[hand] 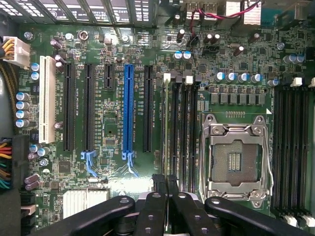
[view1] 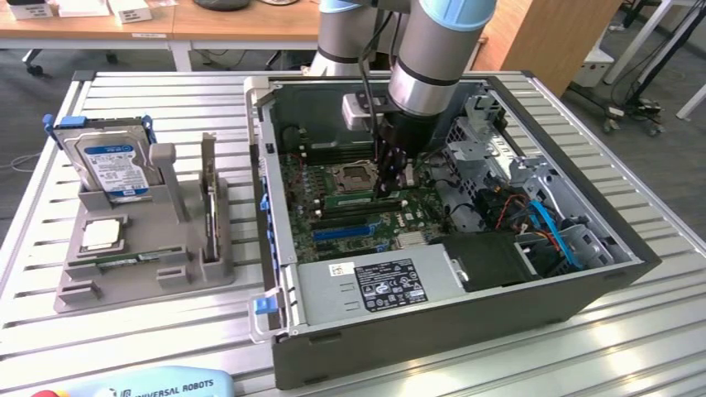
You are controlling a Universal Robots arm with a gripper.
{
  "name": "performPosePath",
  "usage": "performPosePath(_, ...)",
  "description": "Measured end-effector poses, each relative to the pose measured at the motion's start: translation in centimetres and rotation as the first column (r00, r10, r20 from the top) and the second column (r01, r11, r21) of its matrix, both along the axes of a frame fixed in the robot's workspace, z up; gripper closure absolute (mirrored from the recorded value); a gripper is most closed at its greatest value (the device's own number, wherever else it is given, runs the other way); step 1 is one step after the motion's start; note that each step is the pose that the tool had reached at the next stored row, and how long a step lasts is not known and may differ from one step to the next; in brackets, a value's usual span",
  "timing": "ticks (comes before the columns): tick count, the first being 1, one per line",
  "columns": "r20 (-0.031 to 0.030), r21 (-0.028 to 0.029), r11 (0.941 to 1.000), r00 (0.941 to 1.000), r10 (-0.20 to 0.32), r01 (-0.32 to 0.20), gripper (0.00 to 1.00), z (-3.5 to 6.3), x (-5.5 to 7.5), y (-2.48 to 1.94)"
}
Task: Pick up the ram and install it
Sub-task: 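Insert the ram into the slot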
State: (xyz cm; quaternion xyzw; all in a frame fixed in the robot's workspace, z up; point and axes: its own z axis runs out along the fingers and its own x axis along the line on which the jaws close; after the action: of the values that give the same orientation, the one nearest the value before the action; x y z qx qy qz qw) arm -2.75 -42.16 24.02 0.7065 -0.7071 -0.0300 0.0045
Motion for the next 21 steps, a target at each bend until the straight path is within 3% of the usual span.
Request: performPosePath(21, 0.0000, 0.0001, 1.0000, 1.0000, -0.001, 0.001, 0.88, -0.22, 0.00, 0.02)
